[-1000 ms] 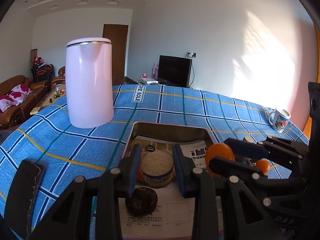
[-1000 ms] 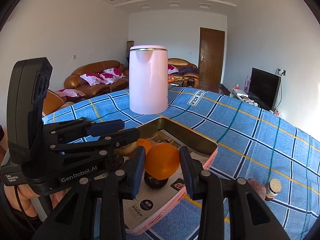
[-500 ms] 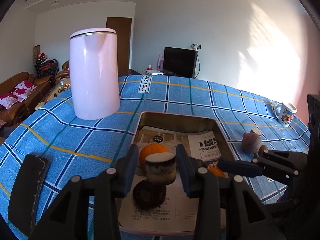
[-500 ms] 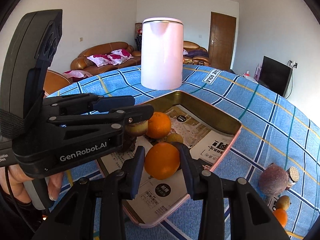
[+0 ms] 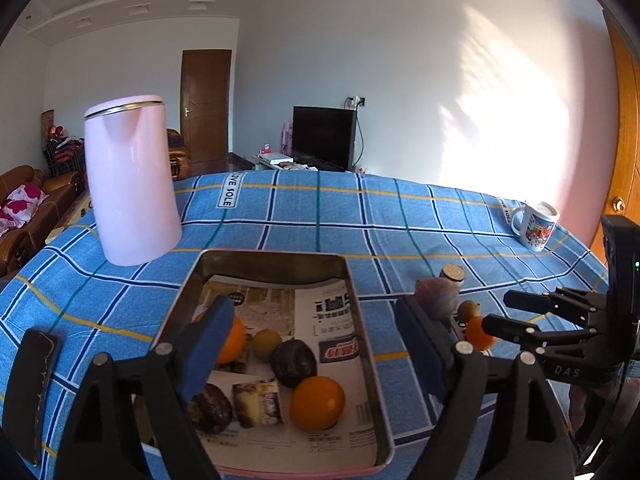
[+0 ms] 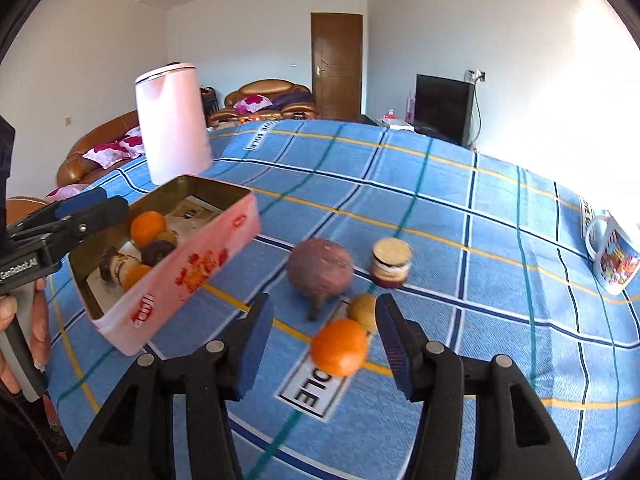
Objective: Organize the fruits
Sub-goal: 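Grasp the dark purple fruit with the left tool while the right tool grasps a small orange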
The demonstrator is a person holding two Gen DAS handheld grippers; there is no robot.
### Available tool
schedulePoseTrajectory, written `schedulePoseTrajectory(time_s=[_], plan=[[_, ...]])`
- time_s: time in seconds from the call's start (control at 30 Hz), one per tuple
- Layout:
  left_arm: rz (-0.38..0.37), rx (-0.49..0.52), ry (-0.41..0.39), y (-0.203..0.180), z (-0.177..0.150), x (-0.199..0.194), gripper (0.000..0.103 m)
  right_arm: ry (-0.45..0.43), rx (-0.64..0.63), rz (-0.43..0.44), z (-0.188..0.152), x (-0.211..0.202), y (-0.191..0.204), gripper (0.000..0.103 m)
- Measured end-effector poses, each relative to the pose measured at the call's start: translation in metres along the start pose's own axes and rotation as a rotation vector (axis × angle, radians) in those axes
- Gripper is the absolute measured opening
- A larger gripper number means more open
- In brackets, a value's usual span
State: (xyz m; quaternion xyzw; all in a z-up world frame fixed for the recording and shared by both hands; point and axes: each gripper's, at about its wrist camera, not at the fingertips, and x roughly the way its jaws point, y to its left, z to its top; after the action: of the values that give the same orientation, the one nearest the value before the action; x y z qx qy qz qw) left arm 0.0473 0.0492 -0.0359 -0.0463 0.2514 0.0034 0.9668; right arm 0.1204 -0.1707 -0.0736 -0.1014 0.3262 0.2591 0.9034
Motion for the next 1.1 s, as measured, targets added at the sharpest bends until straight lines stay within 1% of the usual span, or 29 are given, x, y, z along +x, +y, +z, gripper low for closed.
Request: schedulePoseTrajectory(time_s=[0.1,0.17,0.23,0.37,0.4,0.43,0.5,0.63,0.7,0.9,0.97,1.03,1.1], plan=[[-0.018,0.036,0.013,-0.02,0.002,0.007,0.086,0.046,0.019,0.0,-0.006,0.008,-0.009,0.055],[-0.028,0.053,0.021,-0.029,0.003,0.011,0.086,0.062,0.028,0.02,-0.007,0.012,-0.01,0.055],[-0.035,0.061,0.03,-0.034,0.004,0.015,0.086,0.077,0.032,0.032,-0.006,0.016,-0.009,0.055],[-0.035,0.073,0.038,-0.041,0.006,0.021,0.086,0.144,0.02,0.036,-0.007,0.03,-0.007,0.054],[-0.039,0.073,0.041,-0.043,0.006,0.022,0.086,0.155,0.022,0.041,-0.008,0.033,-0.007,0.04],[-0.043,0.073,0.044,-0.045,0.007,0.023,0.086,0.158,0.022,0.032,-0.008,0.033,-0.008,0.036],[-0.054,0.08,0.05,-0.051,0.007,0.025,0.086,0.15,0.029,0.032,-0.008,0.031,-0.01,0.036],[-0.072,0.109,0.063,-0.066,0.009,0.034,0.086,0.087,0.042,-0.002,-0.005,0.017,-0.018,0.036],[-0.082,0.119,0.084,-0.075,0.011,0.043,0.086,0.066,0.06,-0.031,-0.002,0.012,-0.028,0.036],[-0.102,0.136,0.154,-0.096,0.014,0.073,0.086,0.044,0.095,-0.131,0.003,0.01,-0.056,0.036],[-0.117,0.143,0.183,-0.102,0.014,0.083,0.085,0.043,0.12,-0.139,0.002,0.01,-0.066,0.036],[-0.127,0.14,0.211,-0.106,0.013,0.092,0.083,0.046,0.138,-0.143,0.0,0.013,-0.073,0.036],[-0.134,0.136,0.24,-0.108,0.011,0.101,0.076,0.053,0.157,-0.127,0.0,0.015,-0.077,0.036]])
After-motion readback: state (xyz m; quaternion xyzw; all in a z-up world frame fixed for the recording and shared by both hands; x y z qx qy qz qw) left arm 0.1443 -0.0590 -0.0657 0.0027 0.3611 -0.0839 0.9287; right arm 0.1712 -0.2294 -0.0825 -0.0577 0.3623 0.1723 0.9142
